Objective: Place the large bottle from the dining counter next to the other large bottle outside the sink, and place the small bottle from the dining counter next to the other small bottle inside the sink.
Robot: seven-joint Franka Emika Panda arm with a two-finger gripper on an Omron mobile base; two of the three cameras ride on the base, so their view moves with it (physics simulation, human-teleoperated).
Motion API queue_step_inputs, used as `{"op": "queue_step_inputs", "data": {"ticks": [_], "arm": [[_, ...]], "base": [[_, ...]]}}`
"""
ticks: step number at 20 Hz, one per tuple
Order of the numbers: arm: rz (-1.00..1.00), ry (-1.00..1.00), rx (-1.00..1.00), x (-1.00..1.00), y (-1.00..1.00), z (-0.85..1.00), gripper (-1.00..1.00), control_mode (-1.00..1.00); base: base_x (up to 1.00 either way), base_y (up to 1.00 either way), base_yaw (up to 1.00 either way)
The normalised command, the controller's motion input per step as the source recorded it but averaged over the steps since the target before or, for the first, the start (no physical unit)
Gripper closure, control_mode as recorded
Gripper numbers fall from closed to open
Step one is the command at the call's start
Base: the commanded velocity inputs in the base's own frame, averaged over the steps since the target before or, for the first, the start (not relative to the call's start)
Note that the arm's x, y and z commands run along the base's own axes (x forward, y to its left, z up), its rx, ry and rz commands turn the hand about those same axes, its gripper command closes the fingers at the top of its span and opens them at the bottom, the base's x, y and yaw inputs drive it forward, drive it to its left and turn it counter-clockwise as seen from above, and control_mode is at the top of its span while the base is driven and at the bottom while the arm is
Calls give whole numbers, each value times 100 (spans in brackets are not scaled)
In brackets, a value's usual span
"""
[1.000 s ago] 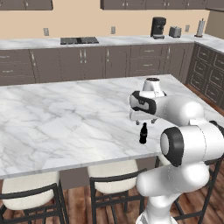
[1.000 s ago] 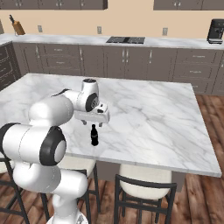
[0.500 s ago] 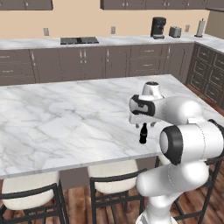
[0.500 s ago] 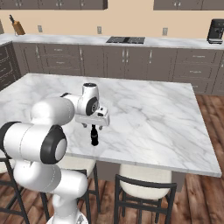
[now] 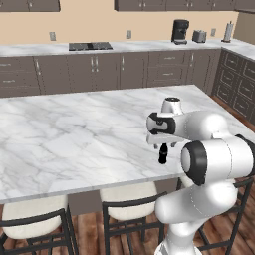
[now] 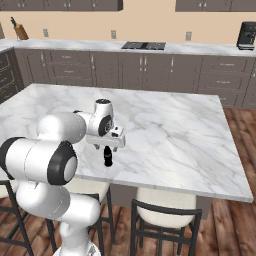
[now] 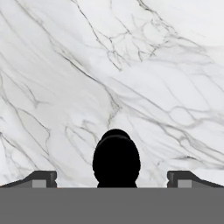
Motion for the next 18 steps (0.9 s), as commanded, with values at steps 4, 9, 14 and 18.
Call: {"op": "queue_step_inputs", "data": {"ticks": [4,9,14,18], "arm": [[0,0,0,0,0,-6,-100,-100],[0,4,0,0,0,0,-100,-100],[0,0,0,2,0,0,-100,-100],[0,0,0,0,0,0,-100,-100]], "base": [[0,0,0],[0,0,0],[0,0,0],[0,0,0]]}}
